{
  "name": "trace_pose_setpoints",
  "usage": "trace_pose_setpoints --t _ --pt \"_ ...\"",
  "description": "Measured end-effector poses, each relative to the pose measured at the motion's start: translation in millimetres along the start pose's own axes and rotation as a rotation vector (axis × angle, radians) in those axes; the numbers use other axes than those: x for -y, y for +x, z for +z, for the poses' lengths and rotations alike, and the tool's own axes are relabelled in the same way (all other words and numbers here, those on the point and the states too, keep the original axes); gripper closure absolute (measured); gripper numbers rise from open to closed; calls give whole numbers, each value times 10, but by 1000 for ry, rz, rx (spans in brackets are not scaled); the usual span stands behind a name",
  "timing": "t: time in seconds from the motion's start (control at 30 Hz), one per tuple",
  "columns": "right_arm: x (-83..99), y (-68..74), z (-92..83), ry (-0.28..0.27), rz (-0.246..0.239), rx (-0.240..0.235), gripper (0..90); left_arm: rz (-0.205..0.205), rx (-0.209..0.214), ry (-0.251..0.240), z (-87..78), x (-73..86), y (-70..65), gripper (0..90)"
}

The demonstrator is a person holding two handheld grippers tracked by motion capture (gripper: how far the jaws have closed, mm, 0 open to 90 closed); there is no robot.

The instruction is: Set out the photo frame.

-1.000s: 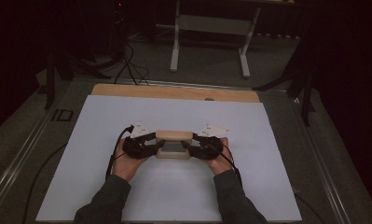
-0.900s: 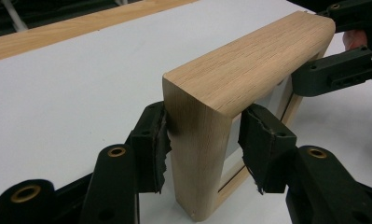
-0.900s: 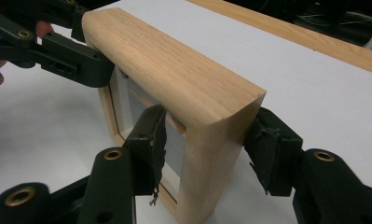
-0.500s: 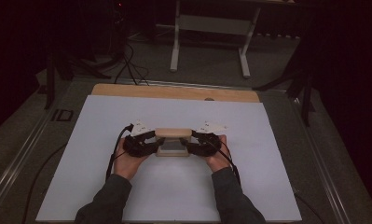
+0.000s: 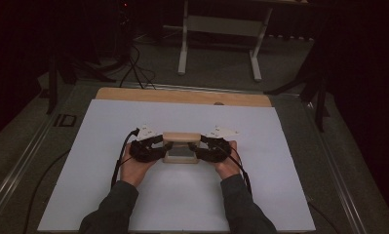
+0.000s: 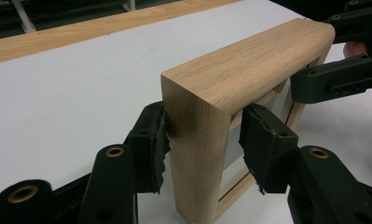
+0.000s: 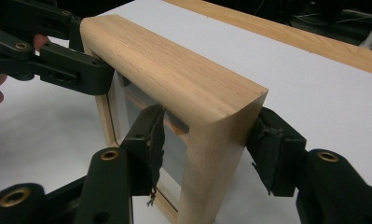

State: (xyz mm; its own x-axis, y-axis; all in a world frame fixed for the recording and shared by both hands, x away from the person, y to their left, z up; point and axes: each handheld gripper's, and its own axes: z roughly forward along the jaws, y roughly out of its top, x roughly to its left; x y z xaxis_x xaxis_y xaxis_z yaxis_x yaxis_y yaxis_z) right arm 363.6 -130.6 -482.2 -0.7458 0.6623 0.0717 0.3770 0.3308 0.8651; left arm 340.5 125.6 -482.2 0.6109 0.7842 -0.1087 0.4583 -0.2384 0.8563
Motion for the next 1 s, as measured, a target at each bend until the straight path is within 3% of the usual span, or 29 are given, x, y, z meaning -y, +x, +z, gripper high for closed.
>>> trace_pose_setpoints --t 1.0 --pt "-70 -103 119 32 15 -6 446 -69 -30 -15 104 3 41 500"
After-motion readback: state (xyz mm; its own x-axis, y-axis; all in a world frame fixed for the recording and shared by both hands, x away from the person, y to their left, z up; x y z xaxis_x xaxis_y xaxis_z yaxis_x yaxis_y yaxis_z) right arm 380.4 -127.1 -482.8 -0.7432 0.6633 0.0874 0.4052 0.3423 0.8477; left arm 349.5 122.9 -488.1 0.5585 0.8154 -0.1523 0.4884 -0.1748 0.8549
